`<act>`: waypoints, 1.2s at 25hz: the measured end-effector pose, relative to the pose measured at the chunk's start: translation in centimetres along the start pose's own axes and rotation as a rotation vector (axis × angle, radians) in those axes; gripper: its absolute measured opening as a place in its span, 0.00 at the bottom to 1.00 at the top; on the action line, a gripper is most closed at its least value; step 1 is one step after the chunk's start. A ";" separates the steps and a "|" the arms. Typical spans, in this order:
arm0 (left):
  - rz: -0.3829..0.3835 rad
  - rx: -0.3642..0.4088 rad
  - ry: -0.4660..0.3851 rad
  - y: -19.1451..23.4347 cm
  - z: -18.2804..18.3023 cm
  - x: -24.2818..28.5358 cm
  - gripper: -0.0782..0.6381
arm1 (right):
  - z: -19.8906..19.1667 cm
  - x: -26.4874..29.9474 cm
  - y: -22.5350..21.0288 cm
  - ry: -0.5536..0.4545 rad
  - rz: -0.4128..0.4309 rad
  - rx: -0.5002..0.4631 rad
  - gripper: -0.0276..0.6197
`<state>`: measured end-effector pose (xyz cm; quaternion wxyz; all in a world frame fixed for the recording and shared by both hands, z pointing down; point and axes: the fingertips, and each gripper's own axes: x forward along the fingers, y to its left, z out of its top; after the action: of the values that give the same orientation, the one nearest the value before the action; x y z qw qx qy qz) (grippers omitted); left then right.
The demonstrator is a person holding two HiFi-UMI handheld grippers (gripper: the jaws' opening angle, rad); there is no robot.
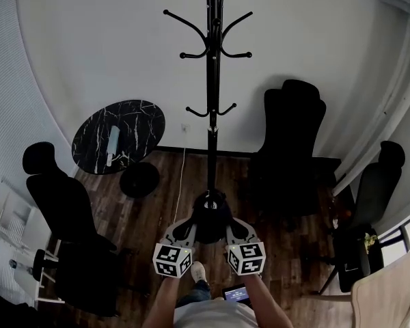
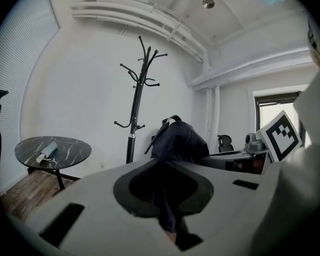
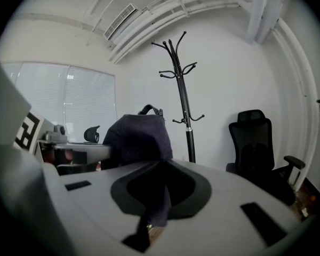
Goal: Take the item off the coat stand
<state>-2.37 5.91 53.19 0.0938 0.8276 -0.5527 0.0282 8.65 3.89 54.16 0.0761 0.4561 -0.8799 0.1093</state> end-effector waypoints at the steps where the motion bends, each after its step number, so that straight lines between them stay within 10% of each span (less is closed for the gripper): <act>1: -0.004 -0.007 -0.002 0.5 0.2 0.8 0.15 | 0.3 0.8 -0.4 0.001 0.000 -0.003 0.09; 30: -0.089 -0.044 0.013 12.7 3.5 18.8 0.15 | 4.6 20.1 -8.3 0.004 -0.017 0.073 0.09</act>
<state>-6.95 -16.52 54.19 0.1166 0.8489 -0.5153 0.0172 3.77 -17.70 55.44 0.0619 0.4658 -0.8713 0.1415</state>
